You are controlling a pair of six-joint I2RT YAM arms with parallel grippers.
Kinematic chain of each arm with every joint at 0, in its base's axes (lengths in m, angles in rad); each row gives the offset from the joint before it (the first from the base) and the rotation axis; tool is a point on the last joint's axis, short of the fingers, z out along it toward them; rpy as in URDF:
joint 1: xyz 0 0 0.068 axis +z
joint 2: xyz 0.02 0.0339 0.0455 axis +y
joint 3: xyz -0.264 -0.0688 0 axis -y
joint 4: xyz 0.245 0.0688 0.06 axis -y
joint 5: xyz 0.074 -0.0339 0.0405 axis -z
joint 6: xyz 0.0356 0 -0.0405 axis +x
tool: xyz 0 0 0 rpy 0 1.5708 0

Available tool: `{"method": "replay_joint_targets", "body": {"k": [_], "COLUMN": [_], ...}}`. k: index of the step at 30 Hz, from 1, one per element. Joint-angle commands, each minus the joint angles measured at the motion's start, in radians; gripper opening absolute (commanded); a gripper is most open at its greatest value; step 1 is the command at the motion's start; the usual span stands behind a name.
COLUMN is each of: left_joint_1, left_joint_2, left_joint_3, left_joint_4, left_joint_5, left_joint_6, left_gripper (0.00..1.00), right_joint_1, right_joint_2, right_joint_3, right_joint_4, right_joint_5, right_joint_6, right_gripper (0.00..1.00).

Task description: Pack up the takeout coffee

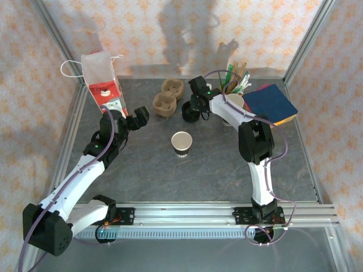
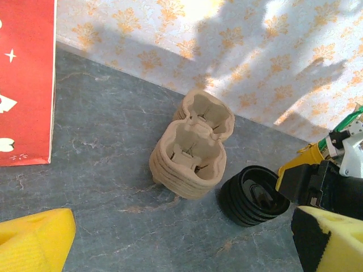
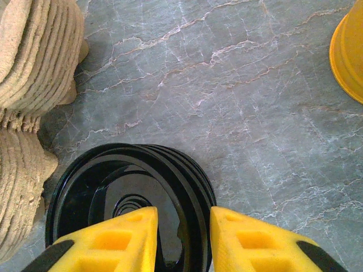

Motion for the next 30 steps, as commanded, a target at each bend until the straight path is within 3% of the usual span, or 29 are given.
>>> {"method": "replay_joint_targets", "body": {"k": [1,30], "left_joint_1": [-0.007,-0.007], "left_joint_2": [0.004,0.015], "left_joint_3": [0.008,0.0], "left_joint_4": [0.01,0.008], "left_joint_5": [0.01,0.012], "left_joint_6": [-0.013,-0.013], "left_gripper": [0.99,0.99], "right_joint_1": [-0.003,-0.003], "right_joint_2": [0.031,0.013], "right_joint_3": [0.002,0.03], "right_joint_4": [-0.018,-0.038], "right_joint_5": [0.007,0.006], "right_joint_6": [0.002,-0.006], "right_gripper": [0.29,0.13]}}
